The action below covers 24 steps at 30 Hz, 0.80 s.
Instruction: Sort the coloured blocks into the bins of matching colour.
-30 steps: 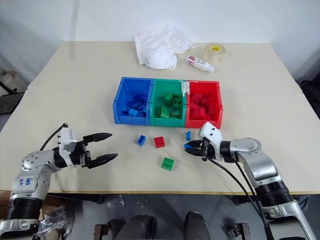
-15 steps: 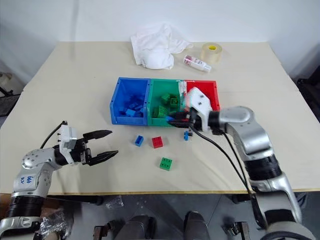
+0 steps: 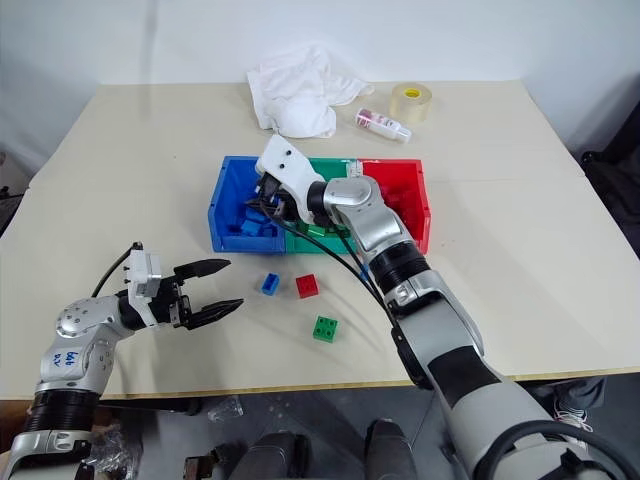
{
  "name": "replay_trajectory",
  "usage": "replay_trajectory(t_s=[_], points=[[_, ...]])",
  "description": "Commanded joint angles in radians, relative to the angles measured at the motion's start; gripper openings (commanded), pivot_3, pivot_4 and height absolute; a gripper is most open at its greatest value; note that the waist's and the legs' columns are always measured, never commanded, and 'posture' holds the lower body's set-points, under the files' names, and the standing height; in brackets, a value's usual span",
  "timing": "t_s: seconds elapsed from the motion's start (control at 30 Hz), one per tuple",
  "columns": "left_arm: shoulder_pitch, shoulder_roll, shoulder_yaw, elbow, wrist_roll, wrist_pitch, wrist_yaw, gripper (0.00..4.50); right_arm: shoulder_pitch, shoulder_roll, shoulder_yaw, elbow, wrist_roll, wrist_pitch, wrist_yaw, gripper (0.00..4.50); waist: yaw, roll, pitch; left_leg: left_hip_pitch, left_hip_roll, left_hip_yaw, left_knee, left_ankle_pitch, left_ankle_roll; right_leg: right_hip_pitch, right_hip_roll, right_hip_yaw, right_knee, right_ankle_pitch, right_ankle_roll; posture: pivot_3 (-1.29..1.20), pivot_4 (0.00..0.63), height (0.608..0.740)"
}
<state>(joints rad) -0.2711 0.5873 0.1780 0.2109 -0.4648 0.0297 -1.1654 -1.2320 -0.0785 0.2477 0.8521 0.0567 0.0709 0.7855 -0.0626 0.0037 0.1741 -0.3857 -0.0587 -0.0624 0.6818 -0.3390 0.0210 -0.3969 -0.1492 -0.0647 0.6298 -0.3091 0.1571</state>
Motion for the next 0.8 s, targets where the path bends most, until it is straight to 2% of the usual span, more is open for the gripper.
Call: replay_trajectory(t_s=[0.03, 0.1, 0.13, 0.3, 0.47, 0.63, 0.8], points=[[0.002, 0.003, 0.016, -0.023, -0.008, -0.018, 0.004, 4.5, -0.023, -0.004, -0.036, 0.004, 0.001, -0.056, 0.022, 3.59, 0.0, 0.0, 0.0, 0.0, 0.0, 0.0, 0.0, 0.0, 0.0, 0.0, 0.0, 0.0, 0.0, 0.0, 0.0, 0.0, 0.15, 0.74], [0.0, 0.003, 0.016, -0.021, -0.009, -0.019, 0.004, 4.5, -0.001, -0.027, -0.04, -0.034, 0.006, -0.056, 0.065, 4.35, -0.002, 0.0, 0.0, 0.0, 0.0, 0.0, 0.0, 0.0, 0.0, 0.0, 0.0, 0.0, 0.0, 0.0, 0.0, 0.0, 0.15, 0.74], [-0.001, 0.003, 0.015, -0.019, -0.009, -0.02, 0.003, 4.5, 0.013, -0.041, -0.044, -0.061, 0.012, -0.052, 0.086, 4.48, -0.003, 0.0, 0.0, 0.0, 0.0, 0.0, 0.0, 0.0, 0.0, 0.0, 0.0, 0.0, 0.0, 0.0, 0.0, 0.0, 0.15, 0.74], [-0.007, 0.0, 0.008, -0.01, -0.009, -0.024, -0.005, 4.5, 0.142, -0.14, -0.058, -0.301, 0.069, 0.006, 0.217, 4.48, 0.001, 0.0, 0.0, 0.0, 0.0, -0.001, 0.0, 0.0, 0.0, 0.001, 0.0, 0.0, 0.0, 0.0, 0.0, 0.0, 0.15, 0.74], [-0.031, 0.002, -0.003, 0.033, 0.003, -0.038, -0.025, 4.5, 0.424, -0.377, -0.133, -0.74, 0.24, 0.181, 0.393, 4.48, 0.02, 0.0, 0.0, -0.001, -0.001, -0.003, 0.001, 0.0, 0.0, 0.002, 0.0, 0.0, -0.002, 0.0, 0.0, 0.0, 0.15, 0.74], [-0.051, 0.007, -0.007, 0.069, 0.006, -0.049, -0.047, 4.5, 0.739, -0.628, -0.315, -1.0, 0.397, 0.311, 0.475, 4.48, 0.039, 0.0, 0.0, -0.001, -0.001, -0.001, 0.002, 0.0, 0.0, 0.003, 0.0, 0.0, -0.004, 0.0, 0.0, 0.0, 0.15, 0.74], [-0.065, 0.012, -0.01, 0.093, 0.006, -0.058, -0.067, 4.5, 1.074, -0.805, -0.558, -1.084, 0.447, 0.368, 0.482, 4.48, 0.061, 0.0, 0.0, -0.001, 0.0, 0.003, 0.002, 0.0, 0.001, 0.004, -0.001, 0.001, -0.006, 0.0, 0.0, 0.0, 0.15, 0.74]])
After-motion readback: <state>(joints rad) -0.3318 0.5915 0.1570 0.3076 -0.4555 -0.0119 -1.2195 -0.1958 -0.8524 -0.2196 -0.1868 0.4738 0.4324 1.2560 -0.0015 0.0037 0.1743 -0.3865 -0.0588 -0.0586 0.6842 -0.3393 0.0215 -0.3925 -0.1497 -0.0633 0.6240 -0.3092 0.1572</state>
